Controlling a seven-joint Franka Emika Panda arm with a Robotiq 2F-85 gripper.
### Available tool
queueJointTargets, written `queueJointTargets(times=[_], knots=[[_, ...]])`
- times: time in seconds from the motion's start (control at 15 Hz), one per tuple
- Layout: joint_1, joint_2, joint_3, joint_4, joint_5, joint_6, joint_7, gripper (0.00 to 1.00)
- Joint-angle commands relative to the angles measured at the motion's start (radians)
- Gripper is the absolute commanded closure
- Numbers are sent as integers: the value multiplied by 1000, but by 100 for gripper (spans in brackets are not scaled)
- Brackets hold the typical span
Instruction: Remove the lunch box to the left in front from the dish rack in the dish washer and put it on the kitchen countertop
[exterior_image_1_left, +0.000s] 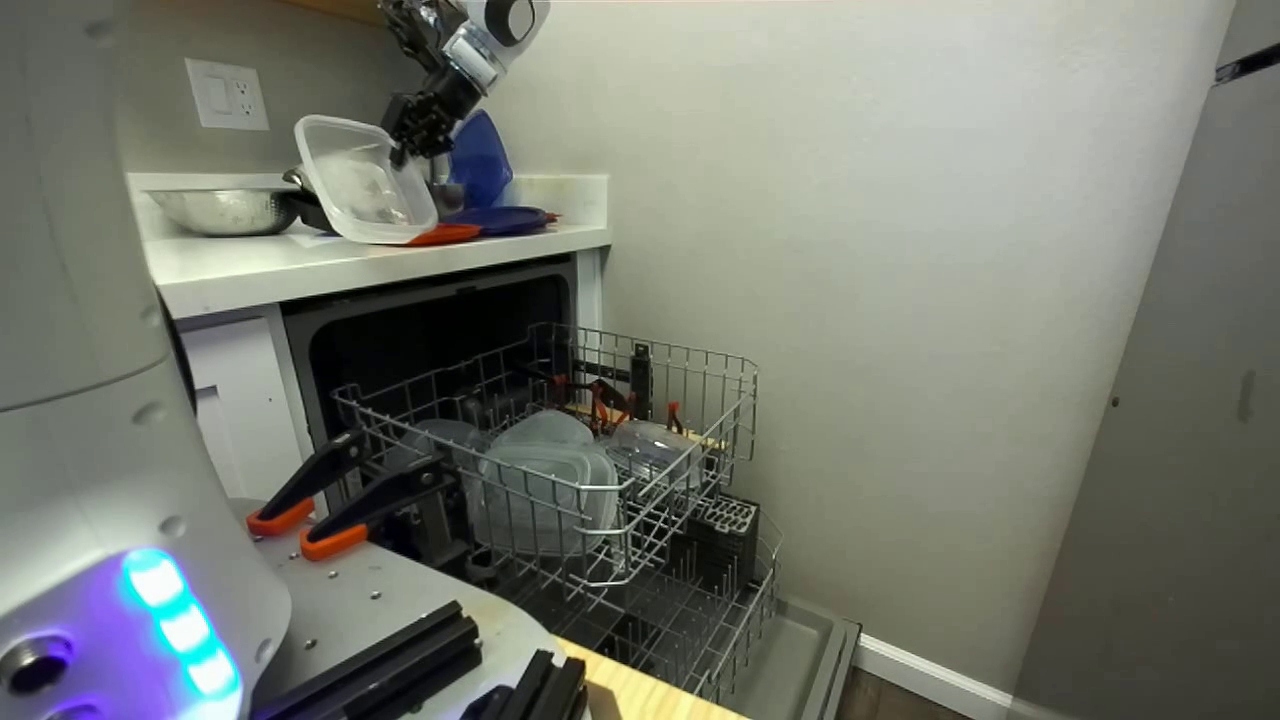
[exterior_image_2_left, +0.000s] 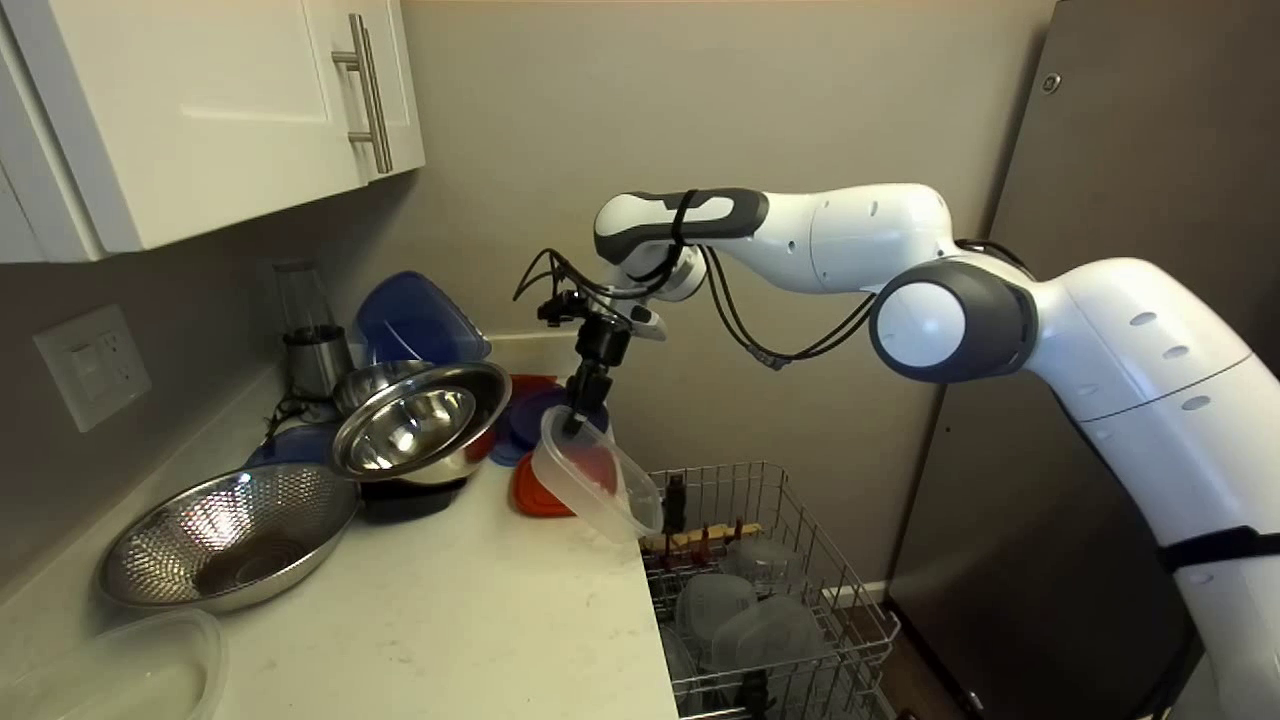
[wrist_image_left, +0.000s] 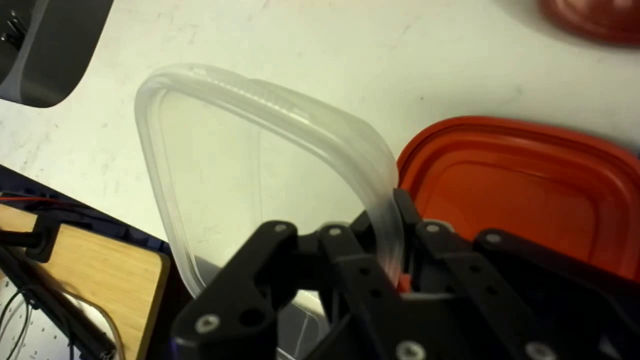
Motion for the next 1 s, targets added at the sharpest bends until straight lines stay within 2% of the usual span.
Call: queueJointTargets(times=[0.0, 0.6, 0.93], knots=[[2, 93, 44, 154, 3, -2, -55, 98], [33, 256, 109, 372, 2, 26, -121, 98], [54, 318, 157, 457, -2, -83, -187, 98]])
